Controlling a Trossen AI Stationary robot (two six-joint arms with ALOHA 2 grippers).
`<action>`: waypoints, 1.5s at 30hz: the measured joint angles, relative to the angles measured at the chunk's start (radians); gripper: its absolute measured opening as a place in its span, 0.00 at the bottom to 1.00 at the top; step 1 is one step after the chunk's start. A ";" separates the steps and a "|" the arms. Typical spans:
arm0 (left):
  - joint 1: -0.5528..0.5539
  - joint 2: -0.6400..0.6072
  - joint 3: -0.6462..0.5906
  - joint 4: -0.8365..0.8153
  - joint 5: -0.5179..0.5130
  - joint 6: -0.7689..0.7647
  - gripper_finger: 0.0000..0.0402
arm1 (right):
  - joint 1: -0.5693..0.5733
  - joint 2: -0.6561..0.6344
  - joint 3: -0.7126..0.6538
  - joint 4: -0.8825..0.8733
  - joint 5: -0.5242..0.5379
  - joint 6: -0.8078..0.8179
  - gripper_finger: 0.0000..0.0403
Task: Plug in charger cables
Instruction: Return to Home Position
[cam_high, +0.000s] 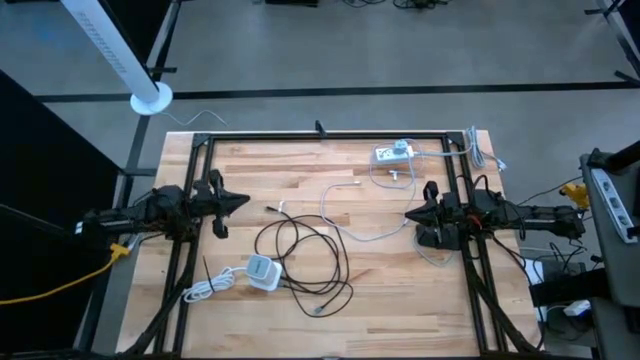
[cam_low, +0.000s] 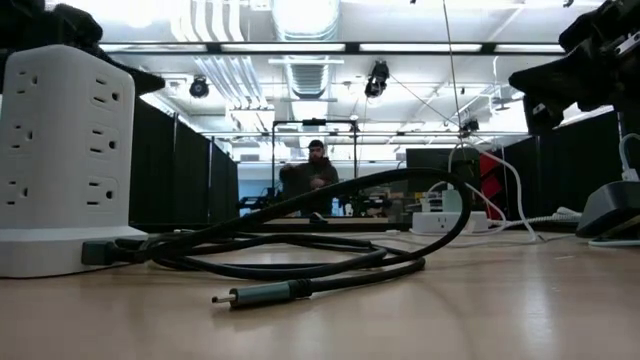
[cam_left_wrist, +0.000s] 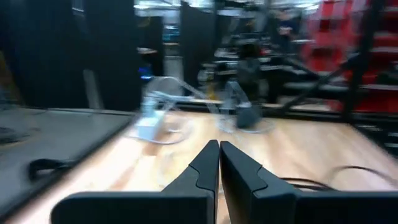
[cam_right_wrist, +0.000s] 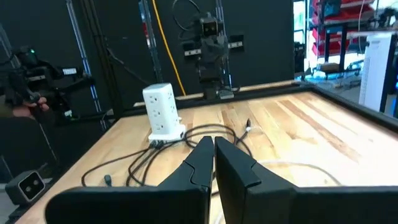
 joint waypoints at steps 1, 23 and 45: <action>-0.023 0.000 -0.003 0.002 -0.043 0.011 0.00 | 0.000 0.000 0.000 -0.005 -0.004 0.007 0.00; -0.126 0.037 -0.107 0.143 -0.129 0.069 0.00 | 0.000 0.060 0.000 -0.016 0.006 -0.039 0.00; -0.126 0.103 -0.107 0.142 -0.129 0.068 0.00 | 0.044 -0.001 0.001 0.044 0.002 -0.150 0.00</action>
